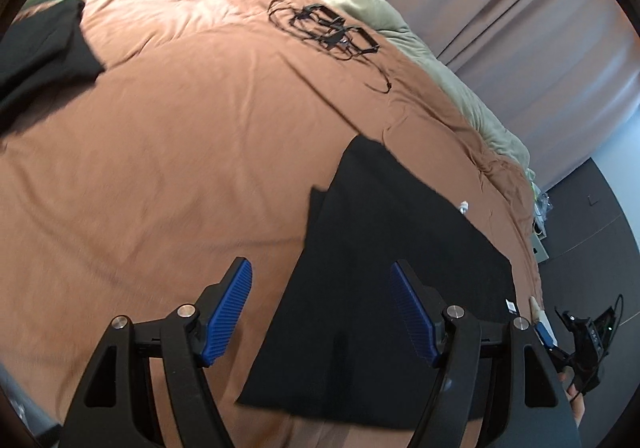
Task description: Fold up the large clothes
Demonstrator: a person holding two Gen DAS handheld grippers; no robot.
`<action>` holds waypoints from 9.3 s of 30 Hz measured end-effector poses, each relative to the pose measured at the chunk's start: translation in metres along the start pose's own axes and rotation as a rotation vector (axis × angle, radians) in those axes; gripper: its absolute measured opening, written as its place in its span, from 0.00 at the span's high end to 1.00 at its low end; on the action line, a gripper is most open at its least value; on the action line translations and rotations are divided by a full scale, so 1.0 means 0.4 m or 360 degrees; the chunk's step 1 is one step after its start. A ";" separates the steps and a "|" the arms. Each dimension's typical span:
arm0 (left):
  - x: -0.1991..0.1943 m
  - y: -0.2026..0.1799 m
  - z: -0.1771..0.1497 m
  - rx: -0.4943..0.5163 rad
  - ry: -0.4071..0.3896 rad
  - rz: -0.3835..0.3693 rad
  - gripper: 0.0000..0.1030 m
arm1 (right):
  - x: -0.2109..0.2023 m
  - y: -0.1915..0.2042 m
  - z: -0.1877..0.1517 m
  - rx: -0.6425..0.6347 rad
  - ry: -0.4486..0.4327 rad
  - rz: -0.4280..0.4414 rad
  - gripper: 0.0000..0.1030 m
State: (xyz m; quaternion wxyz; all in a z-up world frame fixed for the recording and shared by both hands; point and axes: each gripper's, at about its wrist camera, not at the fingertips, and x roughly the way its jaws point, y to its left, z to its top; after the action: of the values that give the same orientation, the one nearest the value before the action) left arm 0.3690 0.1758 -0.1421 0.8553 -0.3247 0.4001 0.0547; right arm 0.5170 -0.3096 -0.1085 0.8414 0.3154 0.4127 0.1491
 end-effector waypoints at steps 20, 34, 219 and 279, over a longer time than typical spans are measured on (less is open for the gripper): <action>0.008 0.070 -0.128 0.0038 0.0193 -0.0058 0.50 | 0.083 0.132 -0.294 -0.0433 0.0397 -0.0242 0.41; 0.041 0.091 -0.176 0.0020 0.0293 -0.0020 0.78 | 0.170 0.141 -0.367 -0.0694 0.0482 -0.0471 0.60; 0.327 -0.545 -0.167 0.0503 0.0372 -0.0416 0.24 | -0.253 -0.222 -0.145 0.0134 -0.0113 0.0010 0.21; 0.385 -0.544 -0.198 0.0469 0.0483 -0.0541 0.41 | -0.348 -0.358 -0.281 0.0160 -0.0001 -0.0318 0.87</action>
State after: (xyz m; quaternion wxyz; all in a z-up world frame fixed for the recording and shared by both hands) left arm 0.4984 -0.0676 -0.1788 0.8205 -0.2638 0.4670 -0.1978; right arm 0.3412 -0.4434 -0.1704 0.8353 0.3146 0.4487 0.0436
